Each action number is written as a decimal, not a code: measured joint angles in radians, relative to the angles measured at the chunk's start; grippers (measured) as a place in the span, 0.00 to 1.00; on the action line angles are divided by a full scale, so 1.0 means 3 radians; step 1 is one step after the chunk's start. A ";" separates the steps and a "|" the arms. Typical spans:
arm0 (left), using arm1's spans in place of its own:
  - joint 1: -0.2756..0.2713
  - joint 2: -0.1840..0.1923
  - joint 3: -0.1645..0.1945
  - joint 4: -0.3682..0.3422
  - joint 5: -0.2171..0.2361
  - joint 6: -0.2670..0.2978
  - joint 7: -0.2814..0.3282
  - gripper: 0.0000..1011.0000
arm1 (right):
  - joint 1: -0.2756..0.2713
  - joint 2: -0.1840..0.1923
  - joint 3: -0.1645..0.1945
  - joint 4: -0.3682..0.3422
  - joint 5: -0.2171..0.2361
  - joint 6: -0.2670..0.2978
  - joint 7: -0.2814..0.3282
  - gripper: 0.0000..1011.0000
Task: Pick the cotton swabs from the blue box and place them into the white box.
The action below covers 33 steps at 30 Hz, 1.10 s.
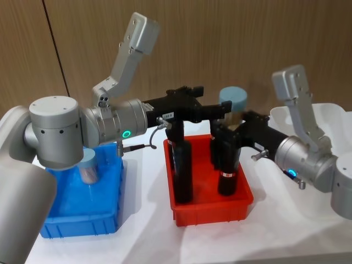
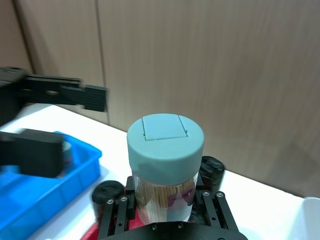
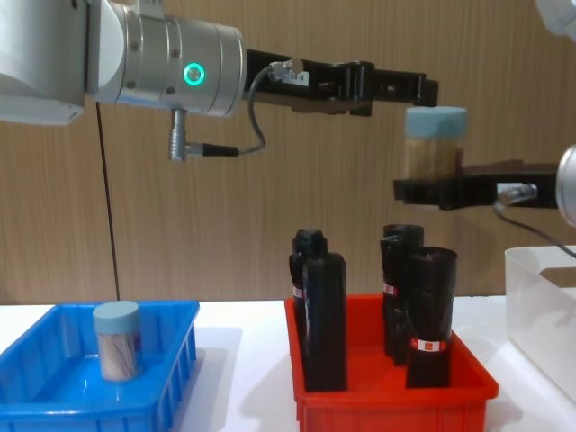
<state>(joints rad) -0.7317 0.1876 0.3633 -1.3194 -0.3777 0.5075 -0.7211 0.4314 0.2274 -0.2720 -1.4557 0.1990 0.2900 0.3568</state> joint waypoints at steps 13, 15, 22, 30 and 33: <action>0.0000 0.0000 0.0000 0.0000 0.0000 0.0000 0.0000 0.99 | 0.0120 0.0068 0.0137 0.0359 -0.0049 -0.0134 -0.0200 0.63; 0.0000 0.0000 0.0000 0.0000 -0.0001 0.0000 0.0000 0.99 | 0.0144 0.0082 0.0166 0.0425 -0.0054 -0.0152 -0.0239 0.63; 0.0000 0.0000 0.0000 0.0000 0.0000 0.0000 0.0000 0.99 | 0.0204 0.0133 0.0261 0.0602 -0.0063 -0.0196 -0.0345 0.63; 0.0000 0.0000 0.0000 0.0000 -0.0001 0.0000 0.0000 0.99 | 0.0233 0.0187 0.0356 0.0745 -0.0050 -0.0207 -0.0457 0.63; 0.0000 0.0000 0.0000 0.0000 -0.0001 0.0000 0.0000 0.99 | 0.0242 0.0211 0.0398 0.0815 -0.0044 -0.0190 -0.0503 0.63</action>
<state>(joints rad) -0.7318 0.1875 0.3634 -1.3194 -0.3779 0.5075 -0.7211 0.5041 0.2906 -0.1528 -1.2111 0.1858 0.2329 0.2060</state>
